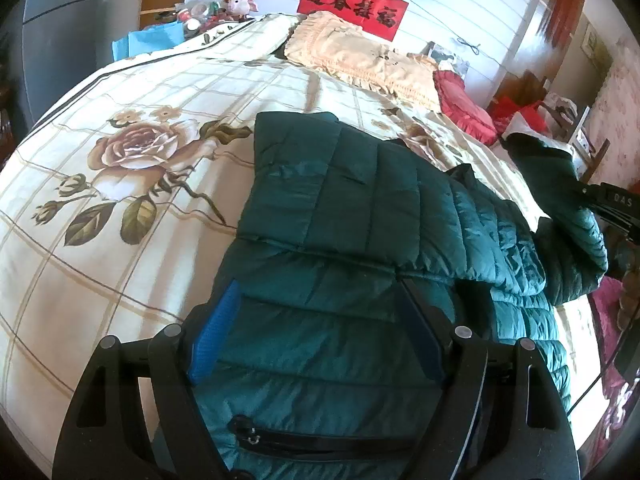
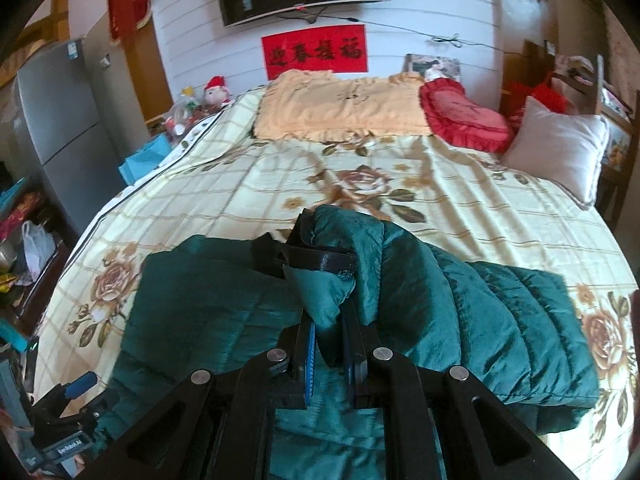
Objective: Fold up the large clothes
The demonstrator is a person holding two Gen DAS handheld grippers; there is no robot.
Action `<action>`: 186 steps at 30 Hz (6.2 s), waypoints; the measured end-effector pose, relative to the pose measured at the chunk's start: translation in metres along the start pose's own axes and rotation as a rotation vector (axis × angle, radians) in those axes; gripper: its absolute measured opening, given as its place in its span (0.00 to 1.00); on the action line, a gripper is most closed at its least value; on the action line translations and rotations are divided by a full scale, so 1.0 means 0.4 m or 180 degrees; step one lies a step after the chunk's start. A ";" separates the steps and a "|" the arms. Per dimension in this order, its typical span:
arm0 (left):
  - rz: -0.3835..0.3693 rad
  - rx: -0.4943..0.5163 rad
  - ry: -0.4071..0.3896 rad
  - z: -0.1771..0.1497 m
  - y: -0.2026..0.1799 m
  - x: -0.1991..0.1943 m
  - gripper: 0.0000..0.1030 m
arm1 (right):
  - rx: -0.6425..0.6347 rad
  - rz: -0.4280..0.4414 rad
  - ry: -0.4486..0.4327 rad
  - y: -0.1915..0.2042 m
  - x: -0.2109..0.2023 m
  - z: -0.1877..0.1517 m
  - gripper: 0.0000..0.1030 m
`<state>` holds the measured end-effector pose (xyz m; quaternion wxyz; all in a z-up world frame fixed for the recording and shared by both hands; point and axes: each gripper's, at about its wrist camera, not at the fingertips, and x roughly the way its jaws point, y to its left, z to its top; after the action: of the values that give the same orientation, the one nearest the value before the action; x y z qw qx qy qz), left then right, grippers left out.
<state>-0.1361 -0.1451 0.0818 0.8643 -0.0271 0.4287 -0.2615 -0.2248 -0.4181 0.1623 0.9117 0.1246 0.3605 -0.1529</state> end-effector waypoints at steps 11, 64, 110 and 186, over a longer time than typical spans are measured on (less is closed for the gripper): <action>-0.0015 -0.0110 -0.0018 0.006 0.043 -0.011 0.77 | -0.0197 0.0314 0.0079 0.170 0.048 0.012 0.10; -0.0156 -0.0310 -0.0090 0.093 0.033 0.006 0.77 | 0.0105 0.0755 0.0396 0.064 0.058 -0.088 0.61; 0.0129 -0.0182 0.0162 0.169 -0.019 0.122 0.30 | 0.0316 -0.0262 0.0324 -0.139 0.141 -0.155 0.66; 0.0461 0.0284 0.0151 0.102 -0.082 0.142 0.74 | 0.0180 -0.0607 0.0541 -0.149 0.124 -0.208 0.73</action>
<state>-0.0912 -0.2075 0.0752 0.8710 0.0488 0.4377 -0.2178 -0.2640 -0.4545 0.0618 0.8553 0.1280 0.4422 -0.2378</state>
